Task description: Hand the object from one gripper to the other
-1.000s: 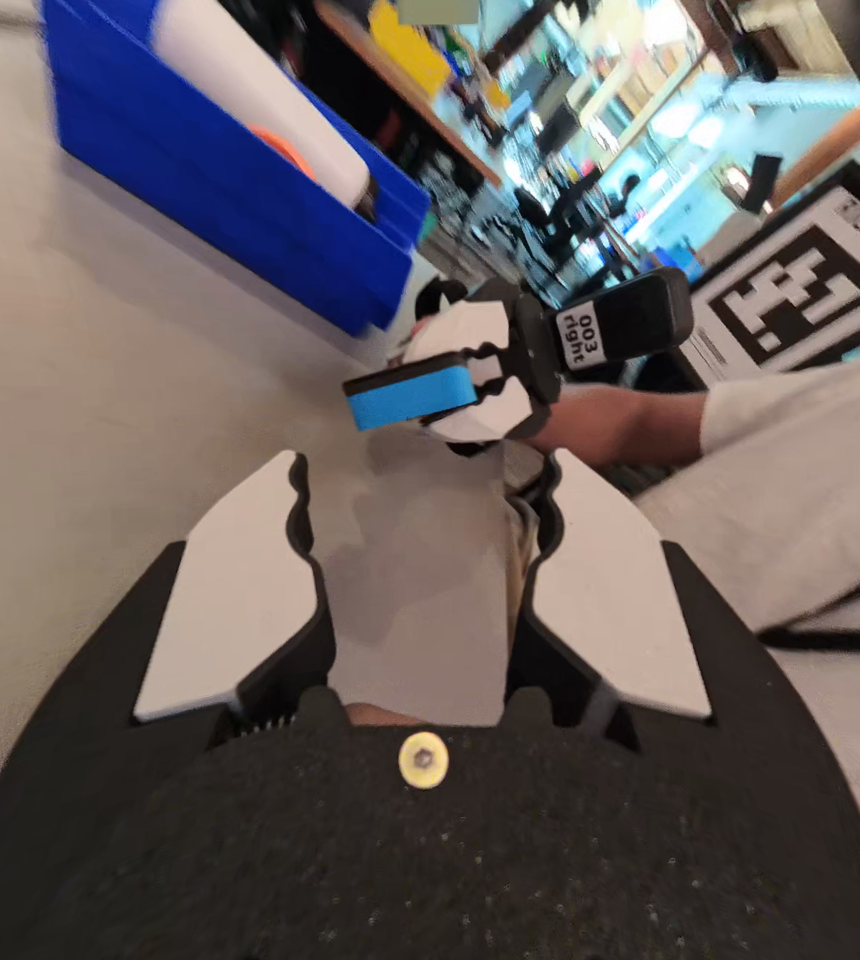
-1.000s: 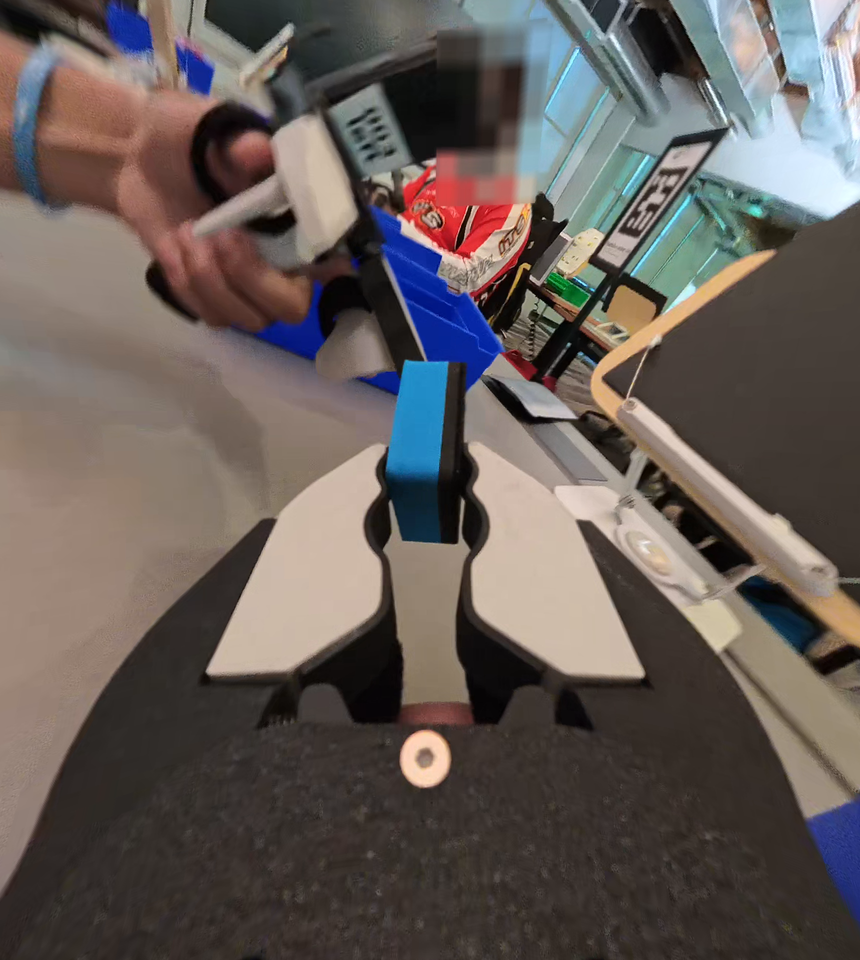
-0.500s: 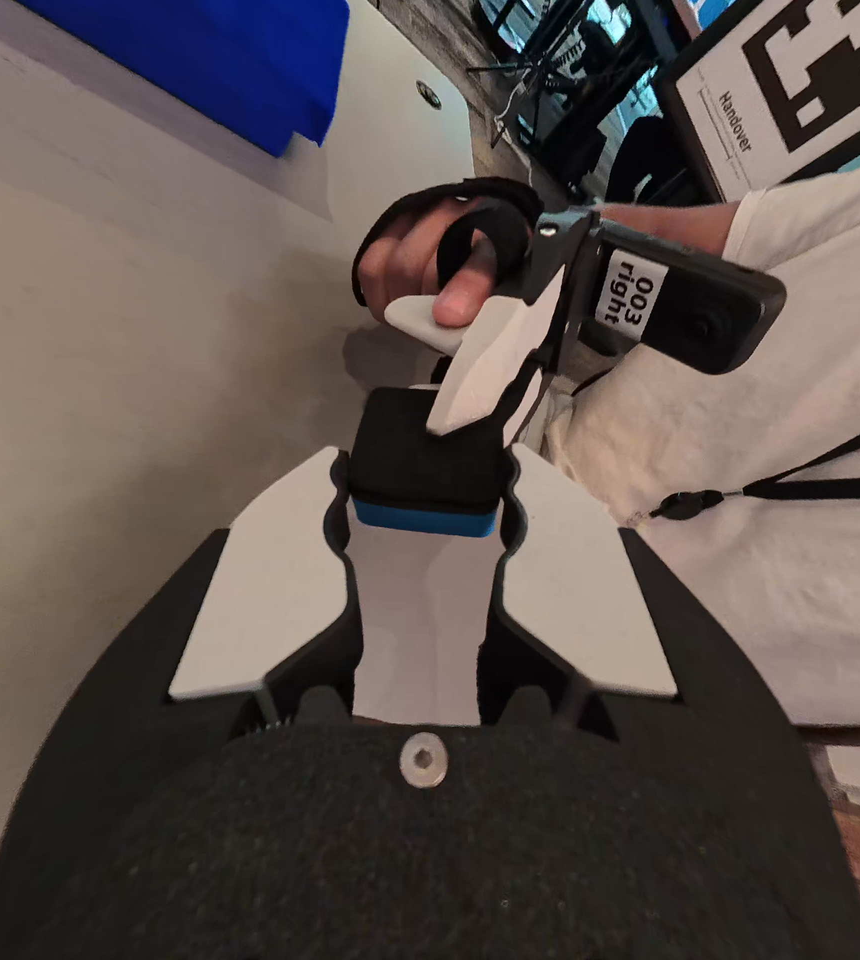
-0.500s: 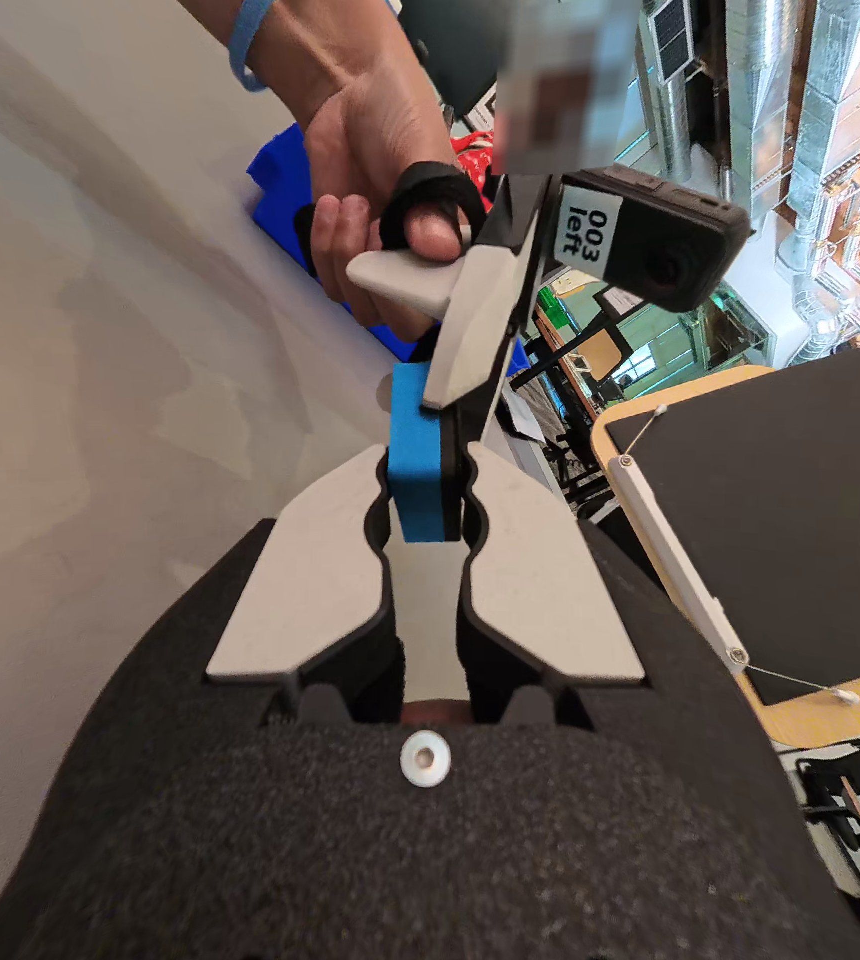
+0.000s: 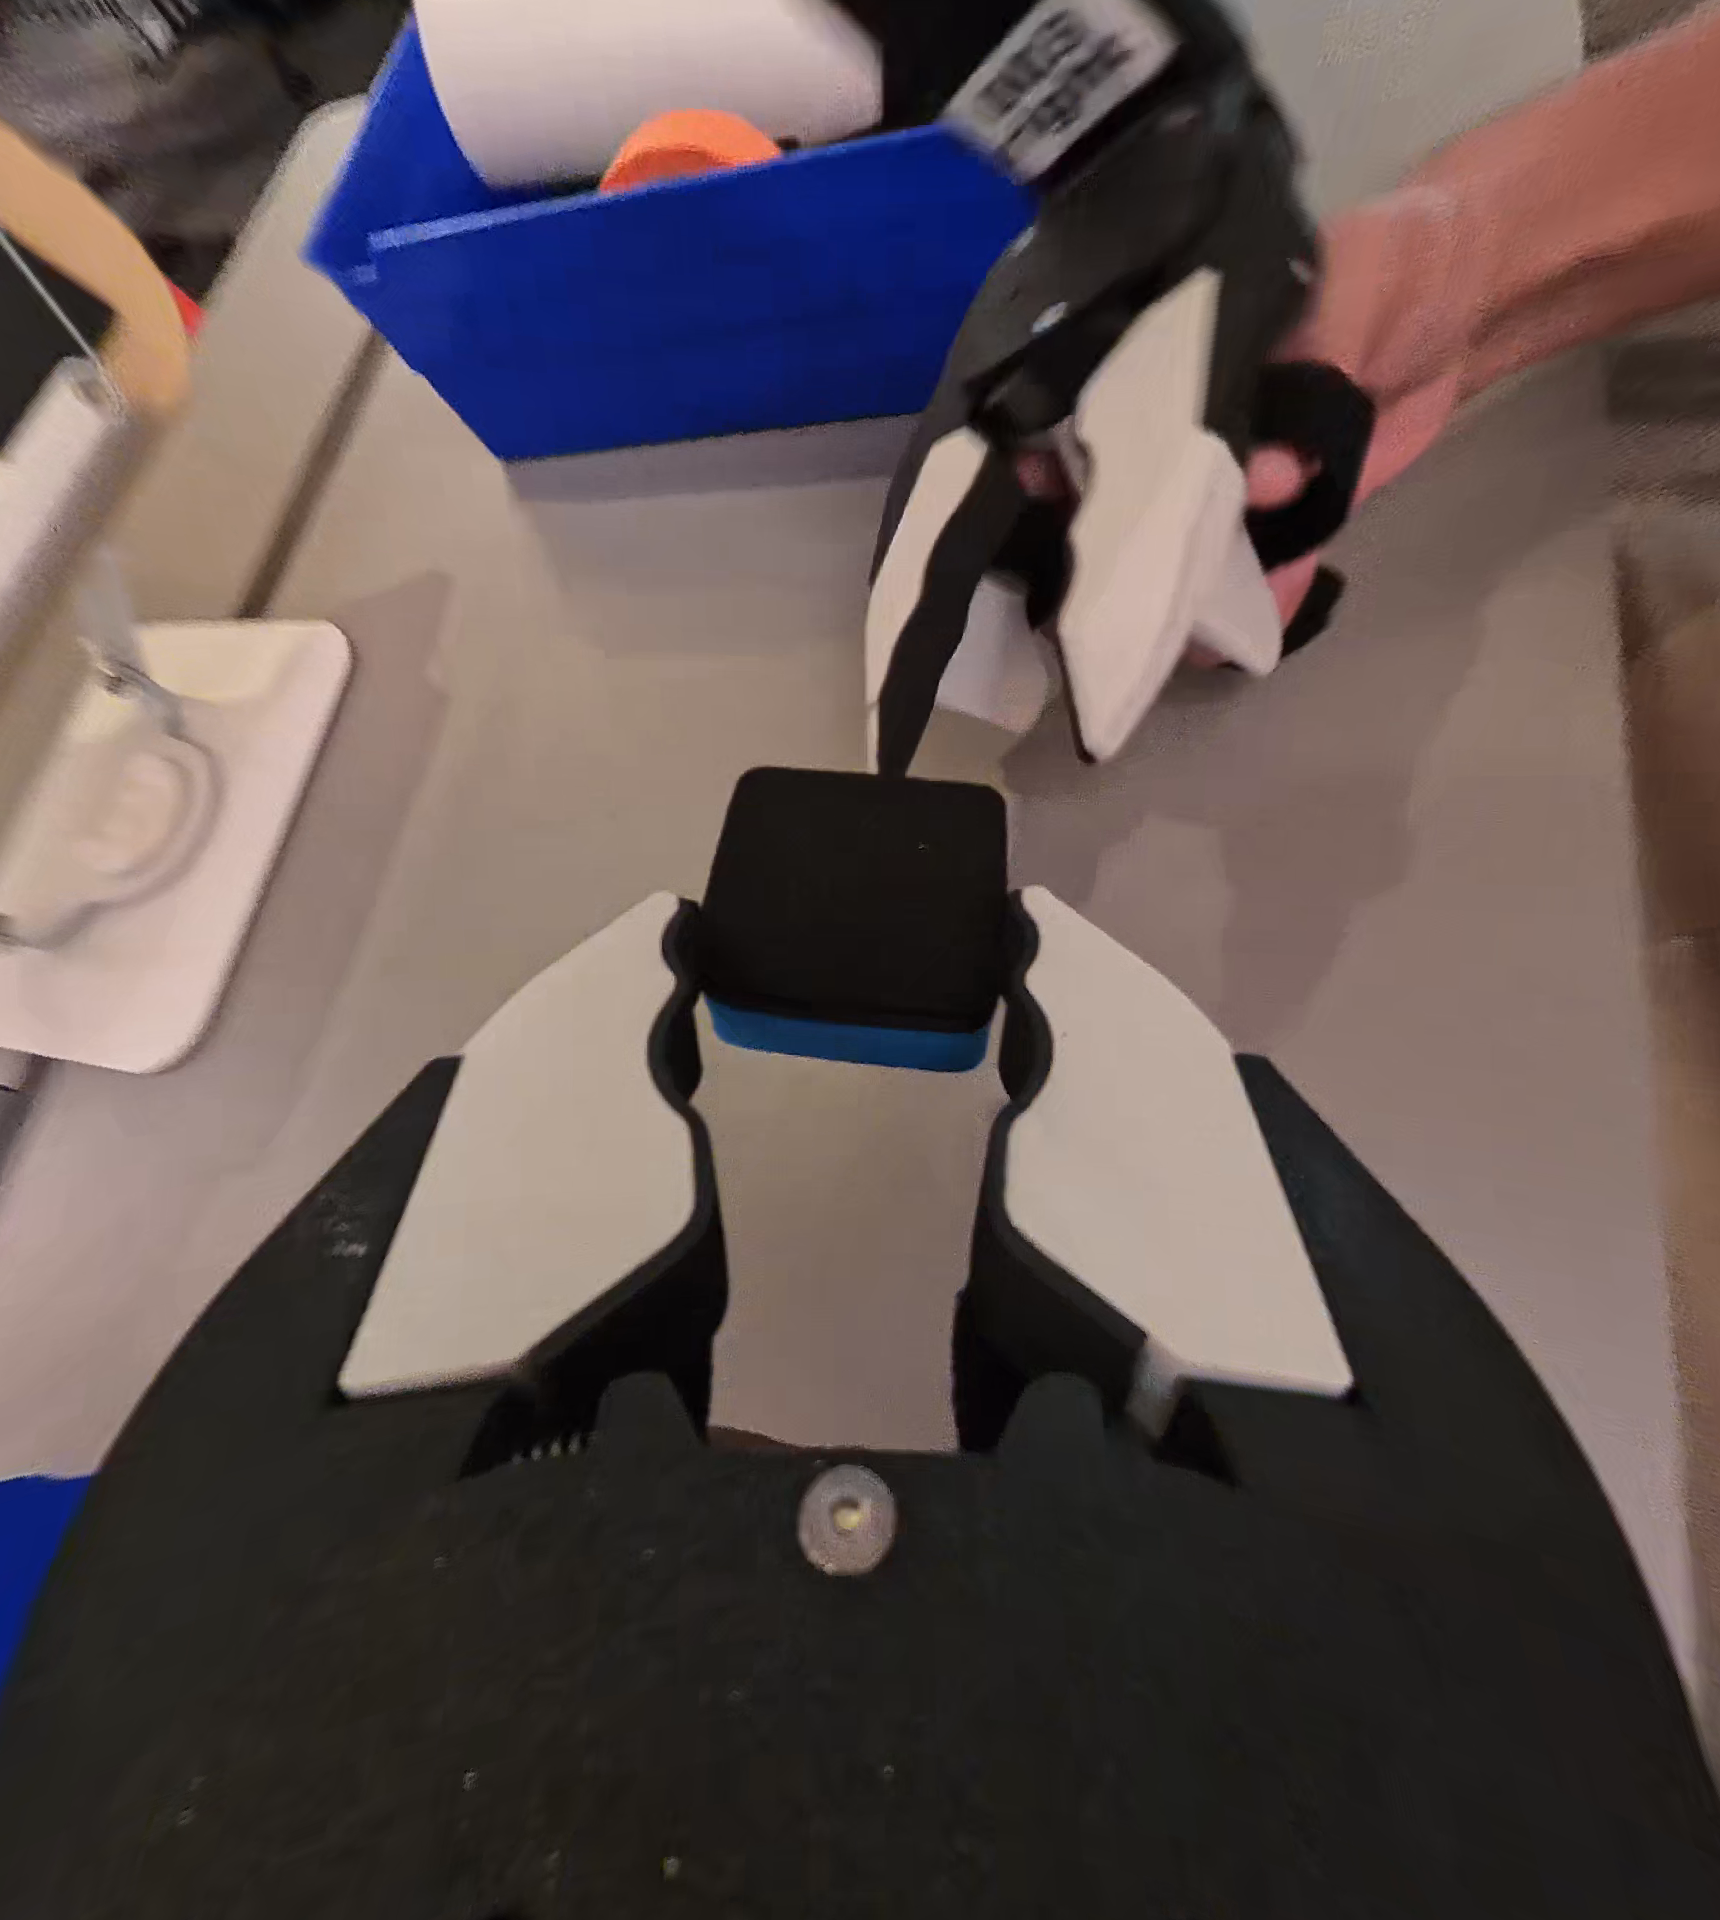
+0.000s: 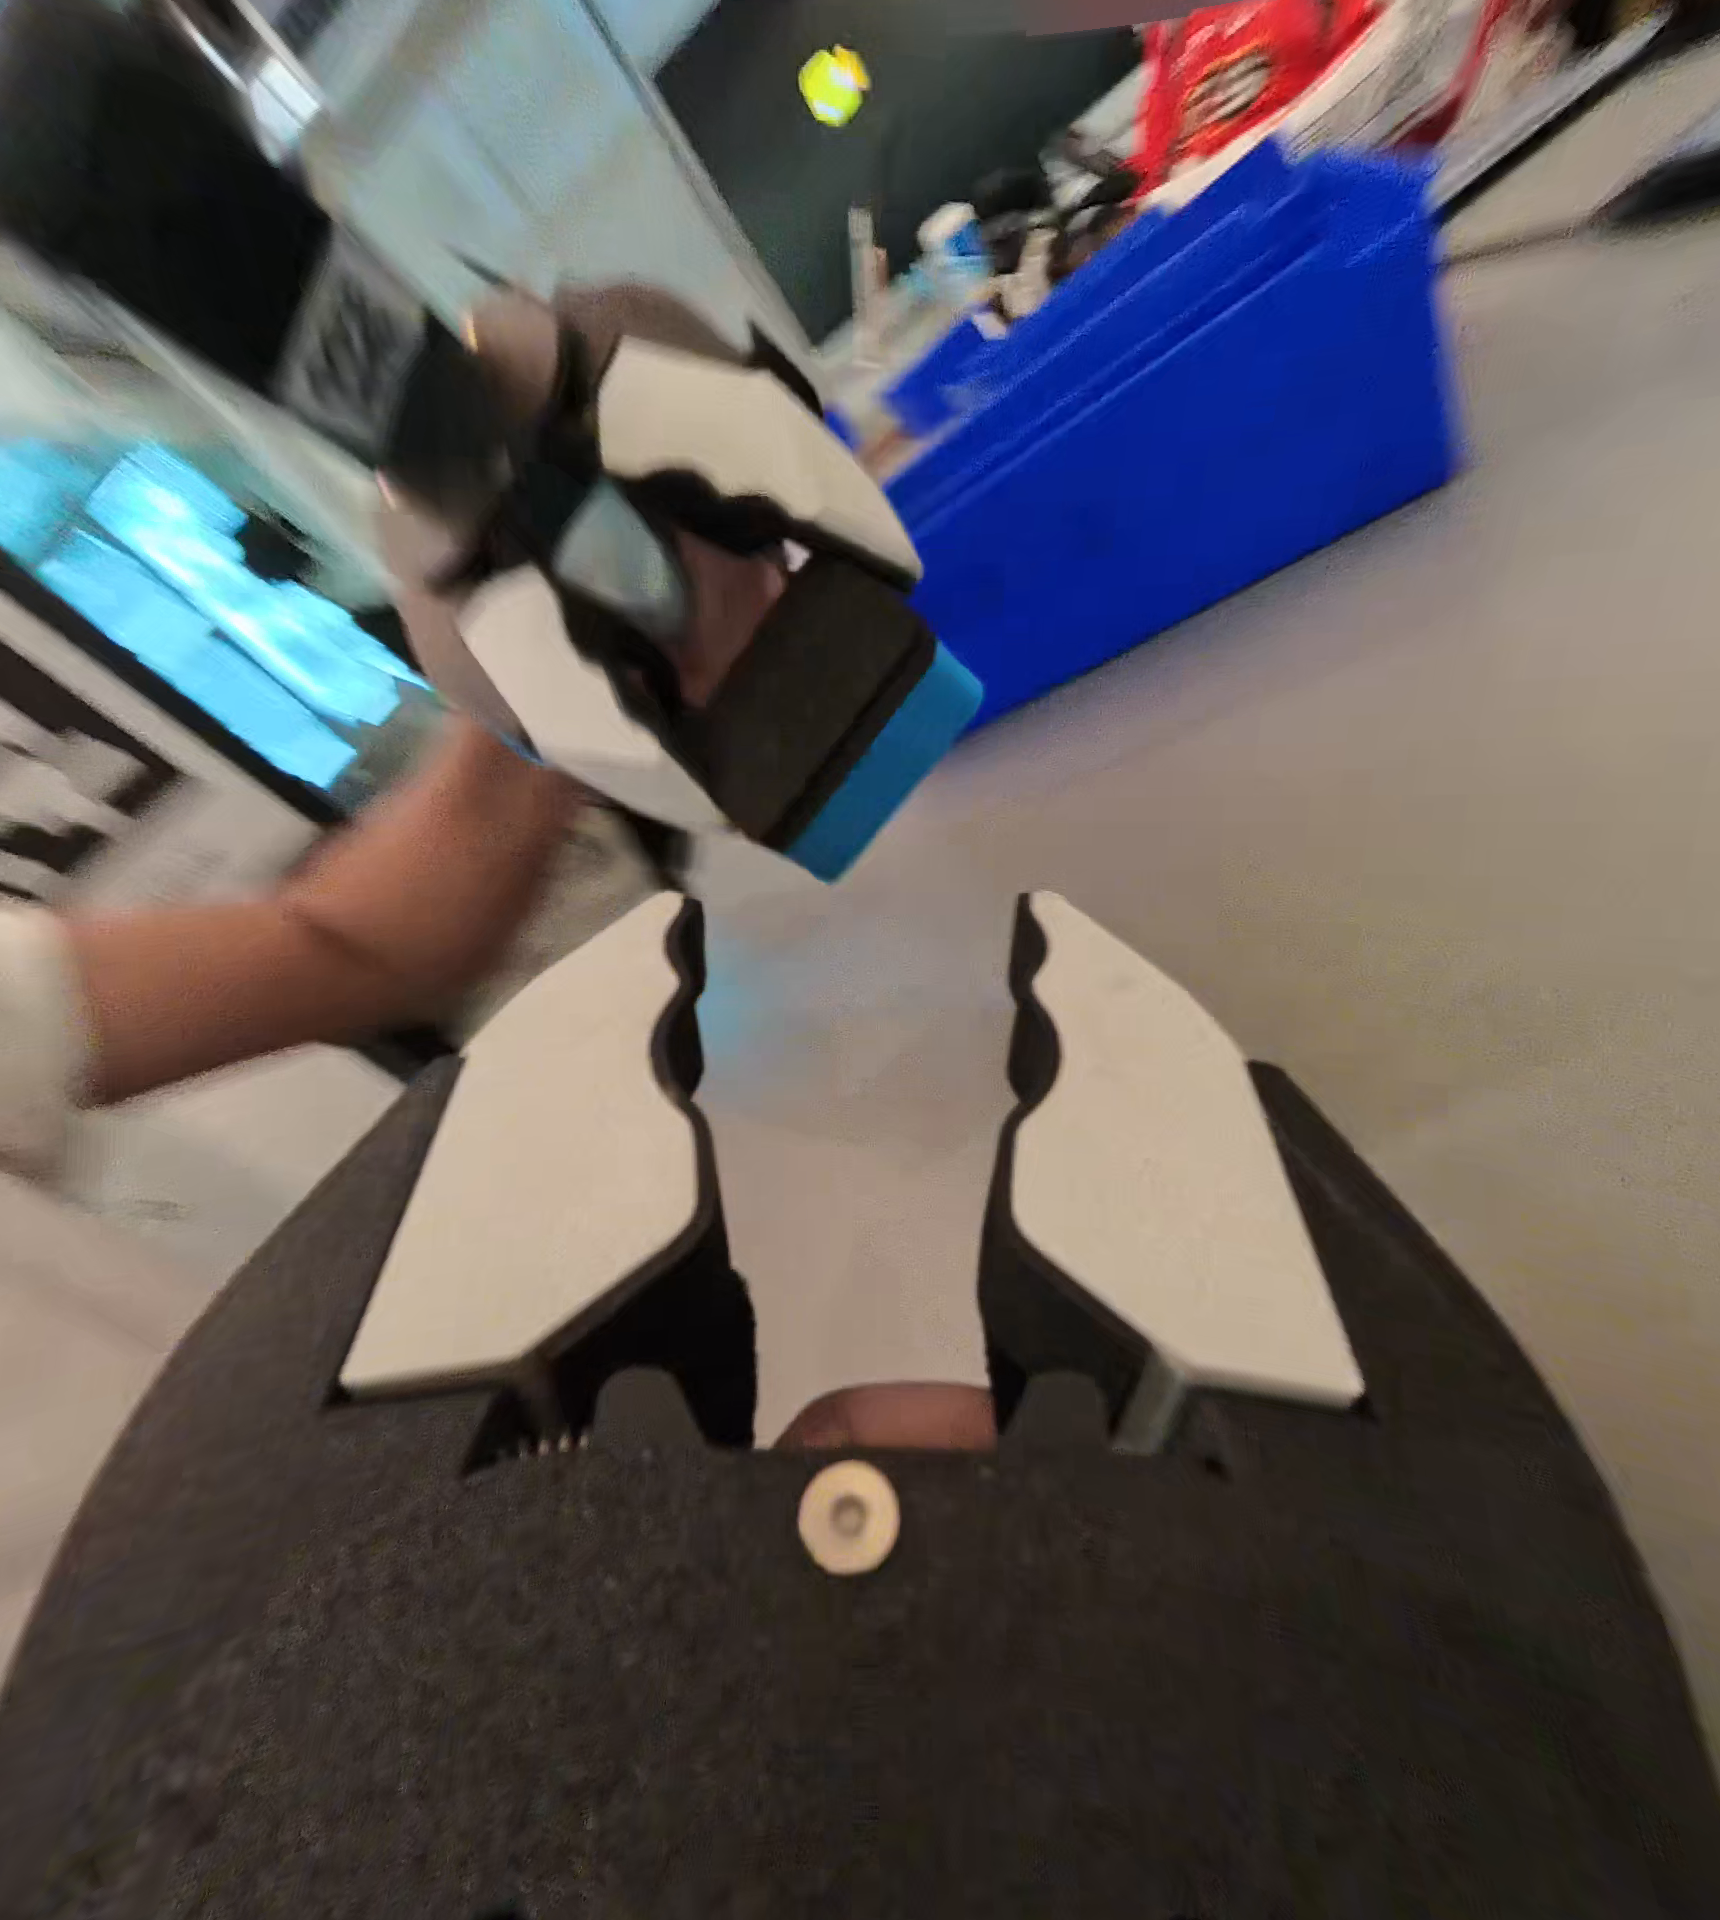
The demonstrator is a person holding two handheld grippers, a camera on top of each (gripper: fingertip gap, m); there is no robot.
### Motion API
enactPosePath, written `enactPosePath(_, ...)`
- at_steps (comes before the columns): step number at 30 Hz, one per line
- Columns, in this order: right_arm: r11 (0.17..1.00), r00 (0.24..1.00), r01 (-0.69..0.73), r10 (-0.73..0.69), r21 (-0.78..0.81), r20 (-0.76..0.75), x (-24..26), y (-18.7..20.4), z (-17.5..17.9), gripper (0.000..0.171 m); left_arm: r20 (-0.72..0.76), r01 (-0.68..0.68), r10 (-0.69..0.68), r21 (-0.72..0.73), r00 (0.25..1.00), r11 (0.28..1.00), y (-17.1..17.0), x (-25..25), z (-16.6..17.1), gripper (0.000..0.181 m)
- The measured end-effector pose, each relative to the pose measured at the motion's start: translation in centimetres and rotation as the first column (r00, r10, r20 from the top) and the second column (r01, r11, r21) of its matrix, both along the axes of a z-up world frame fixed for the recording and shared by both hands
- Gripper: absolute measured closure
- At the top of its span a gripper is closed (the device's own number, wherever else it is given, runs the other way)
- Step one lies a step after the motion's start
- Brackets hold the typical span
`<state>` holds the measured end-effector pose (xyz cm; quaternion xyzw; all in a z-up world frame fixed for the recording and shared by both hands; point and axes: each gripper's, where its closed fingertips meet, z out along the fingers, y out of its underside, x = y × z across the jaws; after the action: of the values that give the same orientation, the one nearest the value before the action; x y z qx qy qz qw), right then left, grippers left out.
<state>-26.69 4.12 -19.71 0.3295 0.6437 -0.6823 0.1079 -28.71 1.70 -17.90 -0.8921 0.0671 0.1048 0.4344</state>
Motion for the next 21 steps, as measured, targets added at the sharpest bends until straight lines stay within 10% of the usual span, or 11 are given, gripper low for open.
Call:
enactPosePath(6, 0.914, 0.941, -0.126, 0.234, -0.385, 0.245, 0.5, -1.1, 1.7, 0.107, -0.24, 0.07, -0.085, -0.072, 0.967, 0.995, 2.0, 2.8, -1.0, 0.126)
enactPosePath(12, 0.896, 0.928, -0.179, 0.291, -0.407, 0.233, 0.9, -2.2, 1.3, 0.143, -0.273, 0.112, -0.14, -0.114, 0.952, 0.987, 4.0, 3.7, -2.2, 0.126)
enactPosePath(21, 0.895, 0.922, -0.197, 0.308, -0.4, 0.235, 0.9, -1.5, 0.8, 0.147, -0.283, 0.08, -0.111, -0.12, 0.953, 0.99, 4.5, 3.5, -2.7, 0.126)
